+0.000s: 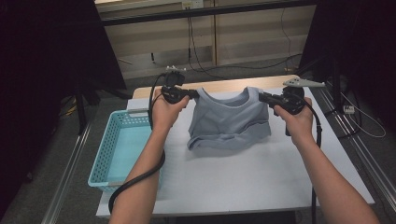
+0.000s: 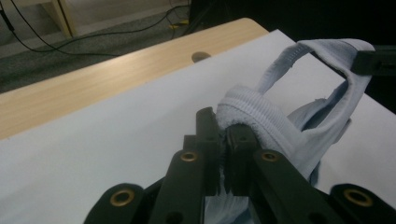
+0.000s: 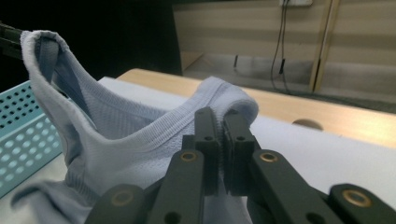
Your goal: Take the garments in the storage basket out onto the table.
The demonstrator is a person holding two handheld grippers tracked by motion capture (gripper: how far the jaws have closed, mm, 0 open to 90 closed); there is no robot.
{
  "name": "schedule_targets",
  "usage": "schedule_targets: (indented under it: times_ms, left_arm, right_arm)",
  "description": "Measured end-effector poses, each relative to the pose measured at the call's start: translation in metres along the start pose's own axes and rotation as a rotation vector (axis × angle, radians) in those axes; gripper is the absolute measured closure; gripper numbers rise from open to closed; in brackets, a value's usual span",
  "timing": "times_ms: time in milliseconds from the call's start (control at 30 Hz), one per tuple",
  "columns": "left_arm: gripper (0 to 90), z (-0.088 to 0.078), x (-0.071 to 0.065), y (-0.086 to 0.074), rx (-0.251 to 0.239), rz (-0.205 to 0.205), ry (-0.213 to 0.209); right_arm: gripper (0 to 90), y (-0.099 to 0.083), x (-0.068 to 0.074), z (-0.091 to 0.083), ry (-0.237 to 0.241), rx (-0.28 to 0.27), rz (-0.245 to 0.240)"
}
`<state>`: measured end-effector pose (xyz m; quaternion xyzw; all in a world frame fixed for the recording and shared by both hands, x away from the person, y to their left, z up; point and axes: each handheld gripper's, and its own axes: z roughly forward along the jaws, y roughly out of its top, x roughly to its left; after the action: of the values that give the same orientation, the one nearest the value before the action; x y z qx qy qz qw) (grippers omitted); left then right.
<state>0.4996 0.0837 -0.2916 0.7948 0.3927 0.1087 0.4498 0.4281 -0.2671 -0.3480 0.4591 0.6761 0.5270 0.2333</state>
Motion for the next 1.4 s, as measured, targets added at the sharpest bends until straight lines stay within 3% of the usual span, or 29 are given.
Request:
schedule_targets:
  times_ms: [100, 133, 167, 200, 233, 267, 333, 400, 467, 600, 733, 900, 1033, 1400]
  left_arm:
    - [86.3, 0.004, 0.012, 0.012, -0.050, -0.020, 0.018]
    - [82.3, 0.008, 0.016, 0.014, -0.066, -0.030, 0.024]
    - [69.2, 0.012, 0.019, 0.014, -0.062, -0.063, 0.064]
    - [46.7, 0.017, 0.022, 0.012, -0.039, -0.082, 0.107]
    - [35.1, 0.019, 0.023, 0.009, -0.026, -0.079, 0.126]
    - [36.1, 0.021, 0.023, 0.004, -0.008, -0.083, 0.126]
    - [22.4, 0.024, 0.021, -0.005, 0.042, -0.096, 0.150]
    - [19.5, 0.022, 0.021, -0.015, 0.048, -0.080, 0.204]
    - [13.7, 0.023, 0.019, -0.025, 0.083, -0.104, 0.180]
    - [13.8, 0.027, 0.004, -0.045, 0.123, -0.038, 0.139]
    - [13.5, 0.031, -0.007, -0.062, 0.143, -0.013, 0.103]
    - [12.8, 0.036, -0.010, -0.080, 0.159, -0.011, 0.084]
    - [12.2, 0.037, -0.011, -0.094, 0.157, -0.008, 0.094]
    - [10.1, 0.040, -0.014, -0.127, 0.169, -0.002, 0.097]
  right_arm:
    - [87.3, 0.011, -0.003, 0.003, -0.043, -0.037, -0.016]
    - [86.5, 0.014, -0.005, 0.007, -0.057, -0.032, -0.014]
    - [81.0, 0.015, -0.007, 0.012, -0.059, -0.023, 0.014]
    - [68.4, 0.014, -0.008, 0.015, -0.084, -0.016, 0.016]
    - [56.1, 0.013, -0.008, 0.018, -0.128, -0.013, -0.005]
    - [47.5, 0.011, -0.007, 0.019, -0.152, 0.001, -0.009]
    - [36.6, 0.006, -0.007, 0.018, -0.148, 0.001, 0.010]
    - [34.7, 0.000, -0.006, 0.015, -0.147, 0.024, -0.014]
    - [31.9, -0.007, -0.006, 0.011, -0.121, 0.038, -0.007]
    - [28.7, -0.025, -0.005, 0.002, -0.100, 0.078, -0.017]
    - [27.0, -0.043, -0.005, -0.005, -0.090, 0.109, -0.012]
    - [26.1, -0.064, -0.003, -0.010, -0.083, 0.146, -0.037]
    - [24.5, -0.078, -0.002, -0.010, -0.070, 0.184, -0.048]
    - [25.3, -0.101, 0.003, -0.005, -0.069, 0.259, -0.057]
